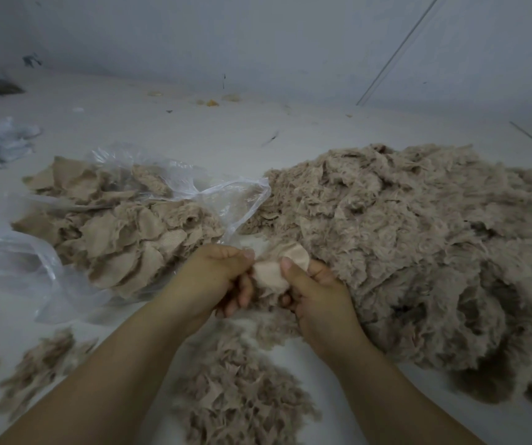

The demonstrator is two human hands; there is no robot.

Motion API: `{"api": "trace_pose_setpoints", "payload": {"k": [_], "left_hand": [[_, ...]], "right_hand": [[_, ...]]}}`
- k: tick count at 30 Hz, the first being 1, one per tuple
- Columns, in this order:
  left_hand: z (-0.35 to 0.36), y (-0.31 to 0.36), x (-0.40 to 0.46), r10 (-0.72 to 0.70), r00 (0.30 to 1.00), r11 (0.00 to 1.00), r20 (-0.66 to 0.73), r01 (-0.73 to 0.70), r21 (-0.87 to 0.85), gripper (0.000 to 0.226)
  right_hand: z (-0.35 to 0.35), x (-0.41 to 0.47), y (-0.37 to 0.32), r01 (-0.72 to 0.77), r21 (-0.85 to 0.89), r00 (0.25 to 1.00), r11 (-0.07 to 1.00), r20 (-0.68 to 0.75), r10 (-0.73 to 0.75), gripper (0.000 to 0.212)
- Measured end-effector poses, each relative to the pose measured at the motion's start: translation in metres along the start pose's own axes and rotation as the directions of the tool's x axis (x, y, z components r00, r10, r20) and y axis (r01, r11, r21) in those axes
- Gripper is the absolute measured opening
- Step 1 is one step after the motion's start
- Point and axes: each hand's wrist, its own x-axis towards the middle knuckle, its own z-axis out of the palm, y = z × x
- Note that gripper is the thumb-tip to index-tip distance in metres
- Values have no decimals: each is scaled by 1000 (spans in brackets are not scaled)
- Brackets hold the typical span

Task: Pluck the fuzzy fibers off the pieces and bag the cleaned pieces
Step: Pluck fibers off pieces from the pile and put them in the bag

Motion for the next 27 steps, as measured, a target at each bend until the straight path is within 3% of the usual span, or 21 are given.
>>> {"api": "trace_pose_setpoints", "payload": {"k": [2, 7, 10, 12, 21, 24, 26, 27], "left_hand": [[-4, -1, 1, -3, 999, 1000, -40, 3, -4, 40], [8, 3, -11, -120, 968, 989, 221, 98, 108, 35], [21, 0, -9, -61, 991, 993, 116, 48, 111, 21], [17, 1, -8, -58, 993, 990, 106, 43, 132, 27], [-42, 15, -14, -176, 942, 864, 284, 10, 503, 8], [-21, 10, -6, -101, 989, 826, 112, 21, 564, 36], [-1, 1, 1, 7, 1000, 715, 8, -11, 699, 46], [8, -4, 4, 60, 998, 655, -13, -30, 755, 45]], "right_hand": [[0, -1, -1, -1, 29, 1000, 1000, -4, 1, 53], [1, -4, -3, 2, 15, 999, 1000, 40, -2, 47], [-1, -4, -1, 4, 16, 999, 1000, 41, -5, 48], [-3, -2, 1, 25, -11, 999, 1000, 30, -24, 44], [-6, 7, 8, 62, -73, 998, 995, 4, -62, 39], [-5, 6, 8, 37, -70, 999, 997, 5, -37, 46], [-4, 7, 5, 3, -44, 1000, 999, 1, -3, 62], [-3, 6, 4, -13, -36, 1000, 999, -7, 12, 60]]}}
